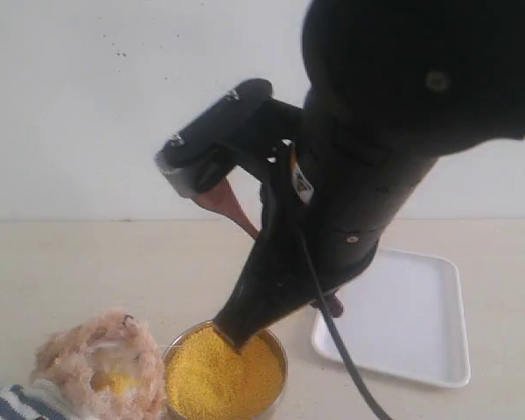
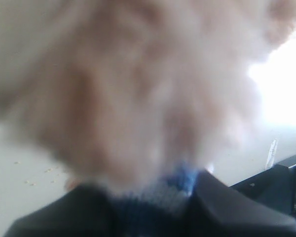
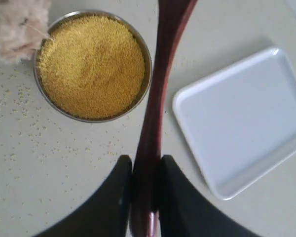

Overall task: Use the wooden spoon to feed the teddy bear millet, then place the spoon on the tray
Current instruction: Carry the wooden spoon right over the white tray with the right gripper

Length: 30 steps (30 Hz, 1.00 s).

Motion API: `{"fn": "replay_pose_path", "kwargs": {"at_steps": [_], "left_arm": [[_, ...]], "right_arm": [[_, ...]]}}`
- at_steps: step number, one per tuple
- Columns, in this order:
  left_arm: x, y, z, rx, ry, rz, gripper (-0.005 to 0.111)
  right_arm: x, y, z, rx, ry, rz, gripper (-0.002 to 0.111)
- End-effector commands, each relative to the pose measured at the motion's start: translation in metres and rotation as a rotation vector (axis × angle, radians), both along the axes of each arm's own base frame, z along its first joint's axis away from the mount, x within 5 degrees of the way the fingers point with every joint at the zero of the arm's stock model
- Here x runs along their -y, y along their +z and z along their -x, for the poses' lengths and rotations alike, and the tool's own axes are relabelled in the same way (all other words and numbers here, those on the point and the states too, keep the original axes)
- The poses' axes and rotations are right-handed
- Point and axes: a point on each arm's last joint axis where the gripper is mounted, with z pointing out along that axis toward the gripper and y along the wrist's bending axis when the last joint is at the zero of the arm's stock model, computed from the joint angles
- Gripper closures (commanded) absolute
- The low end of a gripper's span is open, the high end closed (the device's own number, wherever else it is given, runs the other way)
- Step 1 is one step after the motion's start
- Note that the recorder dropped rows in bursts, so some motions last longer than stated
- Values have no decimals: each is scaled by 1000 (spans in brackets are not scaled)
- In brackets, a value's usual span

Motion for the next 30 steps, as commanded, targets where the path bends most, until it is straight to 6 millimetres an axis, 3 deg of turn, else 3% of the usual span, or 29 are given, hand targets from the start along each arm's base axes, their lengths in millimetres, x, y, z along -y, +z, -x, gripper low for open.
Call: {"fn": "replay_pose_path", "kwargs": {"at_steps": [1,9,18,22,30], "left_arm": [[1,4,-1,14,1,23,103],[1,4,-1,16,-1,22,103],[1,4,-1,16,-1,22,103],[2,4,0,12,-4,25,103],[2,4,0,7,-10,28,103]], "right_arm": [[16,-25,-12,-58,-77,-74,104],[54,-58,-42,-90,-292,-155,104],[102,-62,-77,-140,-539,-277,104],[109,-72,-89,-188,-620,-343,104],[104,-118,-113,-248,-659,-319,104]]}}
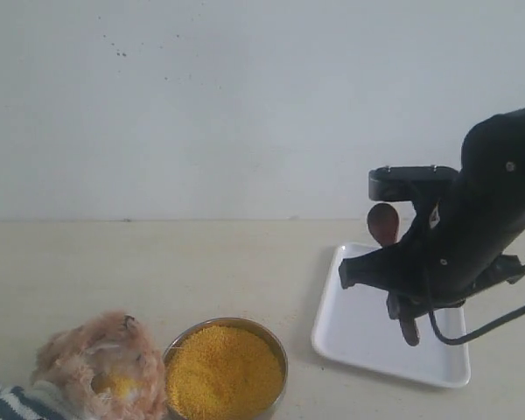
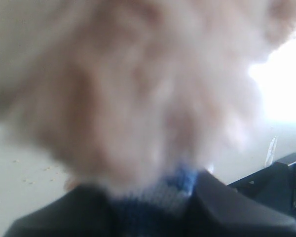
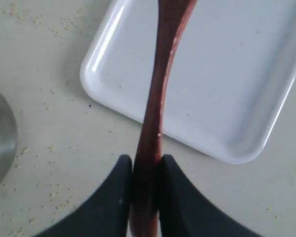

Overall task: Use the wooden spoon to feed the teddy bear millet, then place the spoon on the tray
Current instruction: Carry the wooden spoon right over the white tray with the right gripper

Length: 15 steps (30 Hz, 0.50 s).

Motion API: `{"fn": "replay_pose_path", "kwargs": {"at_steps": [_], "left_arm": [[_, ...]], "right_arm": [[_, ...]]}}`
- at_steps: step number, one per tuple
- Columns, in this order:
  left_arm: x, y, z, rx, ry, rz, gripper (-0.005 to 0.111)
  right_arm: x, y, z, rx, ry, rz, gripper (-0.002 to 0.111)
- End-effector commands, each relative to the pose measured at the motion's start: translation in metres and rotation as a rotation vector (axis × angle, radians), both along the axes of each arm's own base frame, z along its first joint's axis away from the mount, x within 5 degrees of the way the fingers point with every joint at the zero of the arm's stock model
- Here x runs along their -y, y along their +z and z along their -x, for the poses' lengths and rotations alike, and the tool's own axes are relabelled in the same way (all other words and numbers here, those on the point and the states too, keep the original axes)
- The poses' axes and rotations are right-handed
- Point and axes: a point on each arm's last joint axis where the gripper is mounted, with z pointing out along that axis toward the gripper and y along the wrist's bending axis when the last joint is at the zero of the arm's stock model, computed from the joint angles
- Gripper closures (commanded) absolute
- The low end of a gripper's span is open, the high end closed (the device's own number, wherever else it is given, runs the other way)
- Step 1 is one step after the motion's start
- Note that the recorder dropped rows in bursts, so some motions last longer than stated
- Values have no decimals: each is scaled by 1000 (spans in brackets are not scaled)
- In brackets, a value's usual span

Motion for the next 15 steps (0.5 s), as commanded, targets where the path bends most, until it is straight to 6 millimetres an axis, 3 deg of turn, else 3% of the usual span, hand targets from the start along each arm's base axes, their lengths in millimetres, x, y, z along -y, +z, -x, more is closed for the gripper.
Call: {"fn": "replay_pose_path", "kwargs": {"at_steps": [1,8,15], "left_arm": [[2,4,0,9,-3,27,103],[2,4,0,9,-3,27,103],[2,4,0,9,-2,29,103]], "right_arm": [[-4,-24,-11,-23,-5,4,104],[5,-57,-30,-63,-64,2,104],[20,-69,-41,-66,-94,5,104]]}}
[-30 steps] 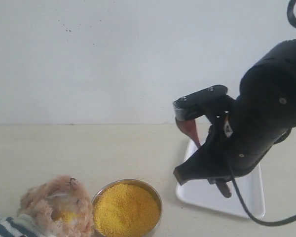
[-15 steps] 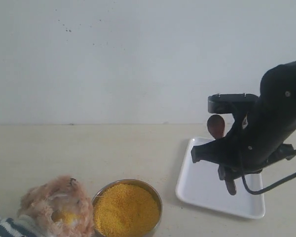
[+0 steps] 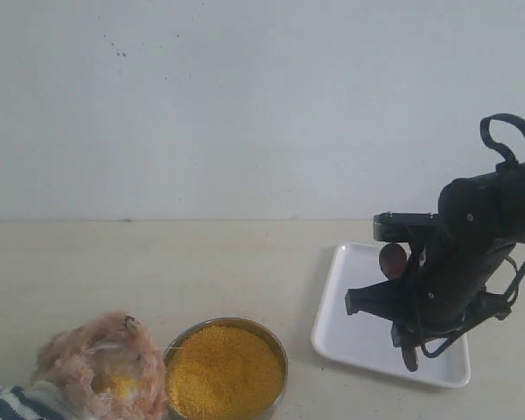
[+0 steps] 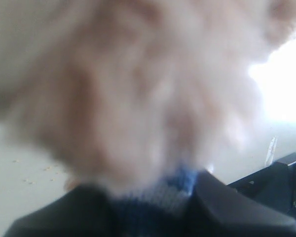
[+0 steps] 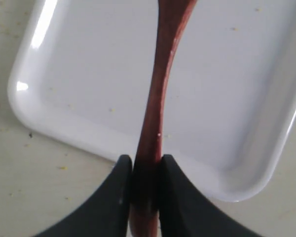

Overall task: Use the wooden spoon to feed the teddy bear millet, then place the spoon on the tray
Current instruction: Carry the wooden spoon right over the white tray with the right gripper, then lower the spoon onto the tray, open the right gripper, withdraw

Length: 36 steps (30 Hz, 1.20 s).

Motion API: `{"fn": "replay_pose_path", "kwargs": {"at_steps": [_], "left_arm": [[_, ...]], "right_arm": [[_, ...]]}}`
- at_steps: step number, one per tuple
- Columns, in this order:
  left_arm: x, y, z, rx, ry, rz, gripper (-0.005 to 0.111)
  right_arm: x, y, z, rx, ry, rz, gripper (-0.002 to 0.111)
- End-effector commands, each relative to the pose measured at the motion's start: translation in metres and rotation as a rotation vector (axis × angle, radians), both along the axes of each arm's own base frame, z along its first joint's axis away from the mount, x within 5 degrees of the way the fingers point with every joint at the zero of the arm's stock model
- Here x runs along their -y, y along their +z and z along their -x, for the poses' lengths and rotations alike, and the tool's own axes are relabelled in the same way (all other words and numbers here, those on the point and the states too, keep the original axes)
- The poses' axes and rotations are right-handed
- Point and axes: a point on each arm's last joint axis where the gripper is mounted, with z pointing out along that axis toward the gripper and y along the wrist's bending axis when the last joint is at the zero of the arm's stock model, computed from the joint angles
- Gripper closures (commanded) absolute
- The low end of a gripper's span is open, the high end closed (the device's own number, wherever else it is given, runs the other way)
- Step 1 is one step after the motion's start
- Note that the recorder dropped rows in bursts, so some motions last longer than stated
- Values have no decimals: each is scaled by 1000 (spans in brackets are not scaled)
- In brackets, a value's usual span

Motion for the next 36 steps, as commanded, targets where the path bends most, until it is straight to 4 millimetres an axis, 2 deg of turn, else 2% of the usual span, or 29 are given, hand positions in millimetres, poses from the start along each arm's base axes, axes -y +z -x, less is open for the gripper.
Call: {"fn": "replay_pose_path", "kwargs": {"at_steps": [1,9,14,23,25,29,30,31,36], "left_arm": [[2,4,0,9,-2,29,103],[2,4,0,9,-2,29,103],[2,4,0,9,-2,29,103],[2,4,0,6,-4,31,103],[3,4,1,-1,-11,37,103],[3,5,1,1,-14,43,103],[3,5,1,2,-15,43,103],[3,5,1,2,-15,43,103],[3,5,1,0,-17,44,103]], "right_arm": [[6,-6,-6,9,-6,1,104],[0,-31,-20,13,-7,-18,104],[-4,-37,-30,1,5,-9,104],[-4,-43,-30,-20,26,7,104],[-4,-43,-29,-21,33,10,98],[-3,-43,-28,-33,33,14,65],[-3,-42,-28,-31,33,14,60],[-3,-42,-28,-29,33,13,58],[-4,-20,-28,31,40,-6,64]]}}
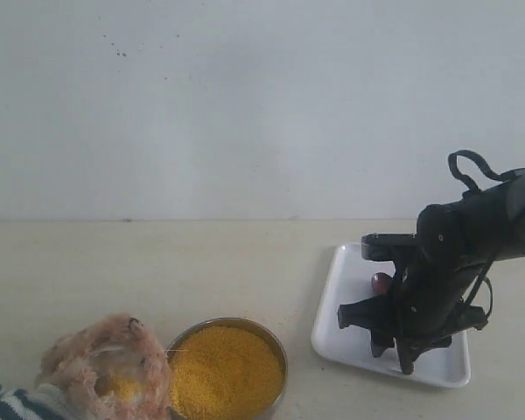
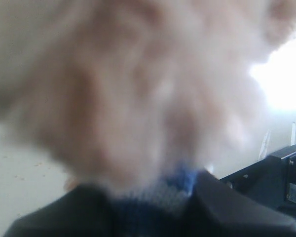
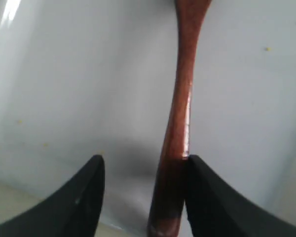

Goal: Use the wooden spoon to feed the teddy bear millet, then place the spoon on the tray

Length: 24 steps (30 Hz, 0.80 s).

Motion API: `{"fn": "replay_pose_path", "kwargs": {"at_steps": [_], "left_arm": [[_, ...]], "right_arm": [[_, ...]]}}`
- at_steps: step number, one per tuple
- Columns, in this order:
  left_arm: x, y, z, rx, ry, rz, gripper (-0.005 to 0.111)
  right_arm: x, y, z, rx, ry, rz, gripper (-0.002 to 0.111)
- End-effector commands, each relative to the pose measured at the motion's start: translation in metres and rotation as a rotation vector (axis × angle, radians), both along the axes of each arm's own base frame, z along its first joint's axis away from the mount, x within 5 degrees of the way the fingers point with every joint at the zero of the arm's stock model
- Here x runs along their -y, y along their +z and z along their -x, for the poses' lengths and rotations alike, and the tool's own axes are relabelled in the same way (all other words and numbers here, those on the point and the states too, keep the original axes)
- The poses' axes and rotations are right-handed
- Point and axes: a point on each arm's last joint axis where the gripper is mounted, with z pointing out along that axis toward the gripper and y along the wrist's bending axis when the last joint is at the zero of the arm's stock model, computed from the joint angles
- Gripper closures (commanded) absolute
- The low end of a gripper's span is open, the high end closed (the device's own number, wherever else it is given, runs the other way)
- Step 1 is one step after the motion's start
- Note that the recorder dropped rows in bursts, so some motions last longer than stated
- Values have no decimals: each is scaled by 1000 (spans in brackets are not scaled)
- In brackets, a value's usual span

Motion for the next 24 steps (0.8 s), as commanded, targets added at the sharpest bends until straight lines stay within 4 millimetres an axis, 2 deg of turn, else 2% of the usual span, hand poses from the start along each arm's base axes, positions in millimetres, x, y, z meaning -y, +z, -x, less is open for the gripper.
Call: {"fn": "replay_pose_path", "kwargs": {"at_steps": [1,5,8,10,15,20,24], "left_arm": [[2,4,0,12,-3,25,103],[2,4,0,12,-3,25,103],[2,4,0,12,-3,25,103],[2,4,0,12,-3,25,103],[2,4,-1,16,-5,28,103],[2,5,-1,23,-7,33,103],[2,5,-1,23,-7,33,103]], "right_arm": [[1,29,1,80,22,-19,65],[4,56,10,154,45,-35,65],[10,75,26,230,63,-51,65],[16,86,41,293,77,-64,70],[36,117,97,504,72,-135,108],[58,130,159,656,67,-186,108],[73,137,199,752,64,-217,108]]}}
